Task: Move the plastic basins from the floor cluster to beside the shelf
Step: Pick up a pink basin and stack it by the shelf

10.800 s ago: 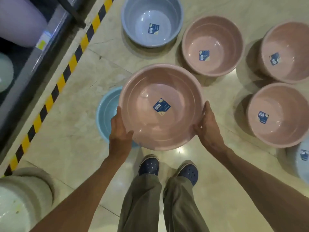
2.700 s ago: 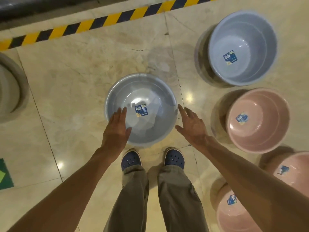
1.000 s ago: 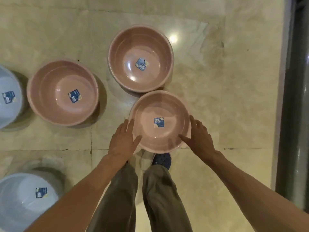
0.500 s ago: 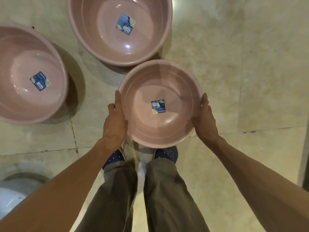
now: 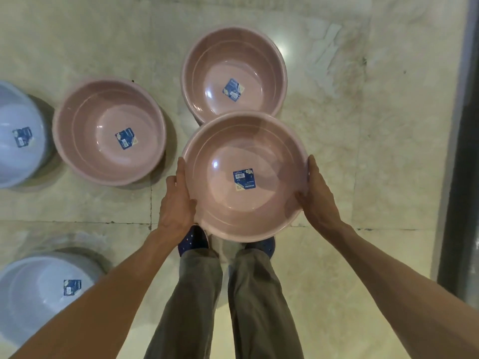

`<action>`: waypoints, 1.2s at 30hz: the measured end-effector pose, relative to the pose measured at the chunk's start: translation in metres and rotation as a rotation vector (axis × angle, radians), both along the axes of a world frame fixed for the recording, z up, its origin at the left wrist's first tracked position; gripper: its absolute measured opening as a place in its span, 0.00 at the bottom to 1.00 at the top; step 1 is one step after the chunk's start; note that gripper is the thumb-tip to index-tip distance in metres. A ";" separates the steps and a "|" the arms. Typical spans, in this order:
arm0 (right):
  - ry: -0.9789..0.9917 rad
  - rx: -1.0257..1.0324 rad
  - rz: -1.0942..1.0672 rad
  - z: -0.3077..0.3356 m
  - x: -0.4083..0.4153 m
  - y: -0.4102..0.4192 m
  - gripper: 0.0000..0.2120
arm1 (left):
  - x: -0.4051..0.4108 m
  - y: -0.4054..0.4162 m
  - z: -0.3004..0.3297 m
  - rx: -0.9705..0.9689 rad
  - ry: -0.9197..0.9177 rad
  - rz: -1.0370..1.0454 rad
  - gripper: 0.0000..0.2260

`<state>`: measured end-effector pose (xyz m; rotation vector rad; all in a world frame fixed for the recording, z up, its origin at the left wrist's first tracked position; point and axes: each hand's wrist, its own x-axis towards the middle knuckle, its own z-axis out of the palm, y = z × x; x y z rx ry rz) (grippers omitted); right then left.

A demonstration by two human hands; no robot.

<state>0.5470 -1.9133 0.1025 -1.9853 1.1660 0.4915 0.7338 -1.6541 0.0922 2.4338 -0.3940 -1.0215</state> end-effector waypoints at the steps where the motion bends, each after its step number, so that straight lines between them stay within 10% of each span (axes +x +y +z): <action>1: -0.002 -0.005 0.014 0.013 0.011 0.002 0.40 | 0.005 0.008 0.010 -0.033 -0.011 0.023 0.43; 25: -0.249 0.345 0.716 0.145 0.225 0.299 0.37 | -0.049 0.373 0.154 -0.059 -0.119 0.990 0.40; 28: -0.207 0.313 0.885 0.149 0.236 0.361 0.25 | -0.071 0.418 0.158 0.031 -0.127 1.060 0.40; 36: -0.228 0.212 1.292 0.126 0.251 0.499 0.39 | -0.133 0.522 0.152 0.091 -0.058 1.280 0.41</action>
